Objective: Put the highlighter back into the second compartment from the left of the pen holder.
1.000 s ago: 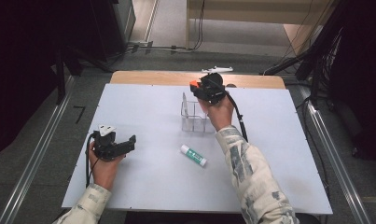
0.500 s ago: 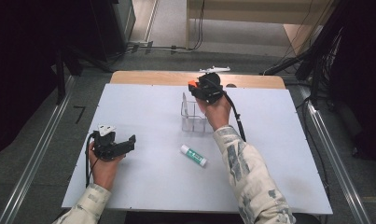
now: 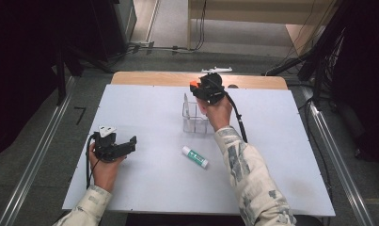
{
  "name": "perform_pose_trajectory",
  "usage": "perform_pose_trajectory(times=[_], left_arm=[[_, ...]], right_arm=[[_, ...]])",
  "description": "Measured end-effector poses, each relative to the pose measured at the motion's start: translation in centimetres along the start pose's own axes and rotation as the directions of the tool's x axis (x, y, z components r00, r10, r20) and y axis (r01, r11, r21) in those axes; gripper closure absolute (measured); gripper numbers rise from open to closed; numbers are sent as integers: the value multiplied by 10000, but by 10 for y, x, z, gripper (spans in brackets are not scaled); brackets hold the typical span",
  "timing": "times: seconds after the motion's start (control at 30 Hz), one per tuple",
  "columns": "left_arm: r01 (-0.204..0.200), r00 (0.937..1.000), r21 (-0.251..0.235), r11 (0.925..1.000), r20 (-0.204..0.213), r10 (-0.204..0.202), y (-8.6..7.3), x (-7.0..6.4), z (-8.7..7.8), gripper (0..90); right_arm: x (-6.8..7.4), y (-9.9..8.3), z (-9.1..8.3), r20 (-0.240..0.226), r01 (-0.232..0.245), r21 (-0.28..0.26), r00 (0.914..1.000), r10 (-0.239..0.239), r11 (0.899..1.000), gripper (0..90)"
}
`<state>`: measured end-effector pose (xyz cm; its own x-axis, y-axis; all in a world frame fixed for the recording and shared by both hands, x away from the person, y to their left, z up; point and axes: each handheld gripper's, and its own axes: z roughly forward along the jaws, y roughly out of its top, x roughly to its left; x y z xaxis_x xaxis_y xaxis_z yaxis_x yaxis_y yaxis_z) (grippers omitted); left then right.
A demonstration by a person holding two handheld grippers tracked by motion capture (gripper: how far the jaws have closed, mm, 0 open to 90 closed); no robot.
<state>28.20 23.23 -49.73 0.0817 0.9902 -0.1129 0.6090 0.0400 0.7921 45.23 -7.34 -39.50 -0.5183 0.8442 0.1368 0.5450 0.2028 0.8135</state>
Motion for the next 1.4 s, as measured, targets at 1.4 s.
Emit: perform_pose_trajectory(times=[1.4], left_arm=[[-29,10000,39,10000,-18,29,0,-1,1,155]], right_arm=[[-3,-23,-22,-209,201,-6,9996,-201,9998,640]])
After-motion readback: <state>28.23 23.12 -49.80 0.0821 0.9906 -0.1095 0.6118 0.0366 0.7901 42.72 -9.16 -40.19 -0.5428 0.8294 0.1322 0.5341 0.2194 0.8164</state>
